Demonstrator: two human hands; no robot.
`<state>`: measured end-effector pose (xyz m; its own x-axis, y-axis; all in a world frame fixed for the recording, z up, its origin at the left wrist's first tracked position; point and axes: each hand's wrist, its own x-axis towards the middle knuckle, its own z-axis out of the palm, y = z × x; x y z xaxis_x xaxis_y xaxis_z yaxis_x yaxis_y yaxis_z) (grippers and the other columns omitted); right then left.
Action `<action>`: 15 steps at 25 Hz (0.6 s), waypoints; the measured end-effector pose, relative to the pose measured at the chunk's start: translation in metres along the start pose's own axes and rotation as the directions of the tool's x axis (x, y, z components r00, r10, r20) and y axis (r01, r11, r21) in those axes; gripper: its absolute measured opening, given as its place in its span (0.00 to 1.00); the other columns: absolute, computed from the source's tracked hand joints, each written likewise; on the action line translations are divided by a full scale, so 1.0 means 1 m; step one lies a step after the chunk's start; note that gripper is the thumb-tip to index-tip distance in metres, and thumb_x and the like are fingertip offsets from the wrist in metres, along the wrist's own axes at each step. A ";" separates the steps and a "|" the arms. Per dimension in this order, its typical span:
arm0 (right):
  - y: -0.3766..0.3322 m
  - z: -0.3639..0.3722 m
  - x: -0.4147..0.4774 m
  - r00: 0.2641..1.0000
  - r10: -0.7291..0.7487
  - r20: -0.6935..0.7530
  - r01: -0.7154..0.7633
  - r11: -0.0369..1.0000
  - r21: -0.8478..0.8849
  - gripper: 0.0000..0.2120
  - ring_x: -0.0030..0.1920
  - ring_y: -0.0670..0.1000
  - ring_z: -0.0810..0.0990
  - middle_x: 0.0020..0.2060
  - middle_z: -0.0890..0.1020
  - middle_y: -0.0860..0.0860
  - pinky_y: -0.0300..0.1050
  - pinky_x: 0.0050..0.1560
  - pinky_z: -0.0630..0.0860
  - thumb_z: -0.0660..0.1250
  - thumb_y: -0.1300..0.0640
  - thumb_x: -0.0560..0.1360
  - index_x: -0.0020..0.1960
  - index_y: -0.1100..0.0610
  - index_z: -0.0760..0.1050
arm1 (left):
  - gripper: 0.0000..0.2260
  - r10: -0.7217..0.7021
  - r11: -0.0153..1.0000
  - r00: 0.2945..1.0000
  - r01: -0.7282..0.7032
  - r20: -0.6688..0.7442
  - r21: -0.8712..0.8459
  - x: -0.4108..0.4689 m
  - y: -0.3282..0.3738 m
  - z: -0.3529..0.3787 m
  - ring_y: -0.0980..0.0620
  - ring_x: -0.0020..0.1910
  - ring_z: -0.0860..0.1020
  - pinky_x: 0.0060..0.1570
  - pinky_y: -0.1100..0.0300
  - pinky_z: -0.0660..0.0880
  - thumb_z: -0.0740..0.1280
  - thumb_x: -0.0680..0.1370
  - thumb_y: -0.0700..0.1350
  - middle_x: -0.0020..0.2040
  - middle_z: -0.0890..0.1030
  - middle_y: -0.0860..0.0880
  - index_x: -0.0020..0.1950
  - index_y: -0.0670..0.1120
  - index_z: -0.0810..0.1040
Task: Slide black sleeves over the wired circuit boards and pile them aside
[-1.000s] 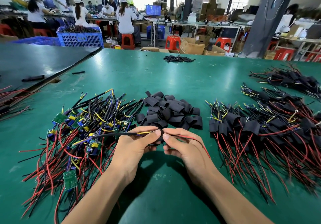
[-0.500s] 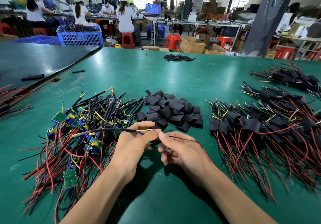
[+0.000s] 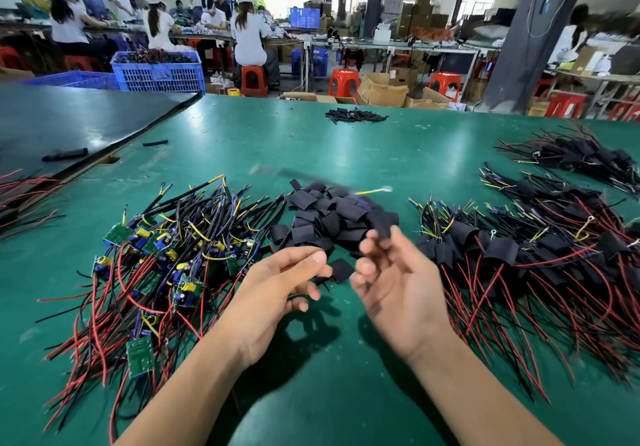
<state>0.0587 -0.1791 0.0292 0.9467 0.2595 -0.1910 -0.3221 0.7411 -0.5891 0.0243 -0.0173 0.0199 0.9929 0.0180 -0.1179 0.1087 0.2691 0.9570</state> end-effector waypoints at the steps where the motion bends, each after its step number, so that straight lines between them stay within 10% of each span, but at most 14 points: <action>1: -0.006 -0.003 0.001 0.996 -0.067 -0.057 0.071 0.994 0.078 0.15 0.25 0.48 0.72 0.34 0.80 0.52 0.38 0.26 0.71 0.63 0.51 0.79 0.39 0.57 0.80 | 0.19 -0.011 1.000 1.000 0.012 -0.020 0.025 0.001 -0.001 0.000 0.53 0.31 0.75 0.30 0.65 0.69 0.75 0.69 0.50 0.46 0.85 0.45 0.56 0.43 0.81; 9: -0.012 -0.024 0.009 0.916 -0.240 -0.322 0.236 0.970 -0.050 0.23 0.23 0.48 0.72 0.39 0.86 0.52 0.36 0.27 0.71 0.55 0.38 0.81 0.55 0.57 0.77 | 0.04 0.170 0.866 0.978 -0.087 -0.125 0.493 0.003 -0.017 0.001 0.57 0.26 0.73 0.29 0.68 0.69 0.70 0.78 0.41 0.35 0.83 0.55 0.46 0.48 0.84; 12: -0.002 -0.025 0.015 0.900 -0.305 -0.310 0.232 0.940 -0.250 0.14 0.23 0.47 0.73 0.38 0.86 0.51 0.36 0.27 0.73 0.59 0.47 0.83 0.57 0.56 0.76 | 0.05 0.356 0.676 0.916 -0.116 -0.184 0.727 0.002 -0.017 0.000 0.63 0.28 0.74 0.33 0.71 0.67 0.70 0.77 0.43 0.29 0.78 0.62 0.43 0.51 0.84; 15: 0.009 -0.024 0.018 0.909 -0.380 -0.174 0.231 0.804 -0.548 0.07 0.23 0.47 0.74 0.33 0.84 0.51 0.36 0.26 0.73 0.62 0.59 0.82 0.51 0.56 0.79 | 0.07 0.481 0.521 0.848 -0.073 -0.222 0.851 0.000 -0.015 -0.007 0.55 0.39 0.77 0.44 0.58 0.74 0.68 0.77 0.41 0.45 0.79 0.55 0.51 0.51 0.82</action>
<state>0.0727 -0.1825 0.0014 0.9844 -0.1533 -0.0866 -0.0342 0.3162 -0.9481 0.0222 -0.0142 0.0032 0.8837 0.3583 0.3010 0.0263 -0.6801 0.7326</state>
